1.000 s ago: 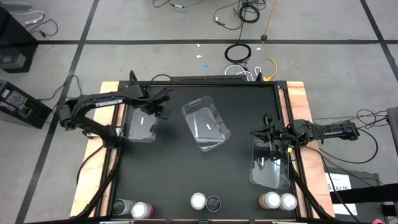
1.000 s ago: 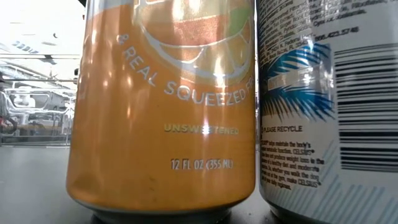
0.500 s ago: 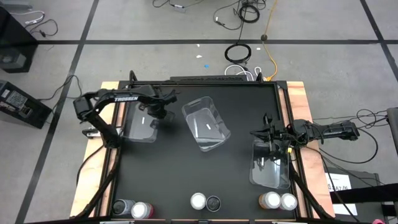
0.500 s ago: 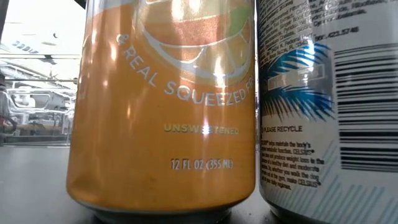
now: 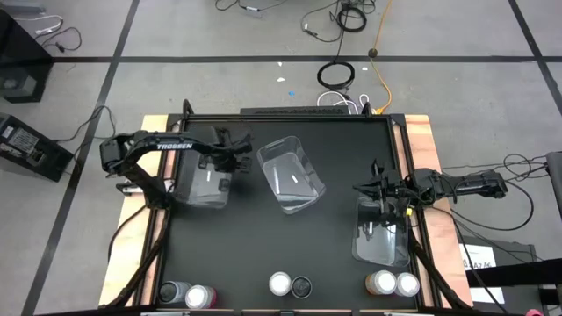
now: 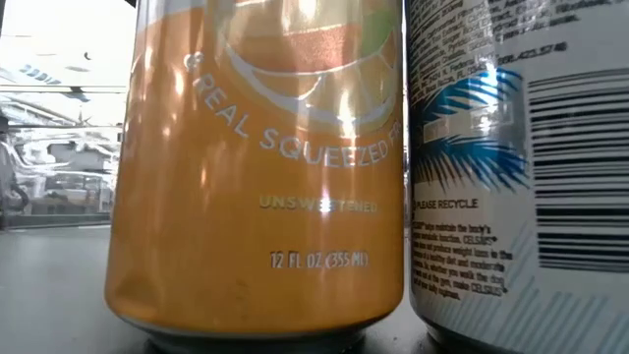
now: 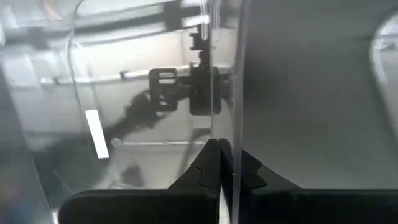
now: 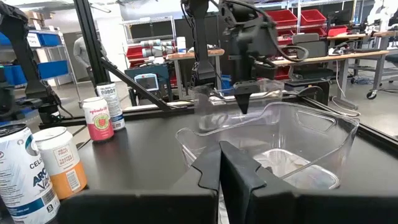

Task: Sort soda cans
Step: Move the top left transparent bin to the middle left of the table

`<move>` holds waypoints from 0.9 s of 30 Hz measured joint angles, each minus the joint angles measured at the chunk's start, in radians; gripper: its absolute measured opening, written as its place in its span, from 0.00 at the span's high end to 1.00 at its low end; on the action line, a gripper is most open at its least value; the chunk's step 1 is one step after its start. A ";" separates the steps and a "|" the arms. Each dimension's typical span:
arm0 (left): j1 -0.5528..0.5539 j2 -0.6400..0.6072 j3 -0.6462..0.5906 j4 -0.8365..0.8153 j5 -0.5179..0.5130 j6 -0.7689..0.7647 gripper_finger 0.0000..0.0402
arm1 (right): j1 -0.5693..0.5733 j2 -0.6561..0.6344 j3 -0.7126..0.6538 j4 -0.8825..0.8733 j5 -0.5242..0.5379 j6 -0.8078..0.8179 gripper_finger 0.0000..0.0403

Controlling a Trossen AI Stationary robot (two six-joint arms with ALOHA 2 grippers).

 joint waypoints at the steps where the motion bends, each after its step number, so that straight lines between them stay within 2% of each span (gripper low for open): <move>1: -0.024 -0.001 0.000 0.016 0.007 -0.053 0.98 | 0.000 0.000 0.000 0.000 0.000 0.000 1.00; 9: -0.225 0.003 0.001 0.196 -0.008 -0.449 0.98 | 0.000 0.000 0.000 0.000 0.000 0.000 1.00; 15: -0.333 0.046 0.032 0.248 -0.056 -0.651 0.98 | 0.000 0.000 0.000 0.000 0.000 0.000 1.00; 21: -0.363 0.174 0.149 0.240 -0.059 -0.666 0.98 | 0.000 0.000 0.000 0.000 0.000 0.000 1.00; 27: -0.316 0.262 0.247 0.128 -0.049 -0.569 0.99 | 0.000 0.001 0.000 0.000 0.000 0.000 1.00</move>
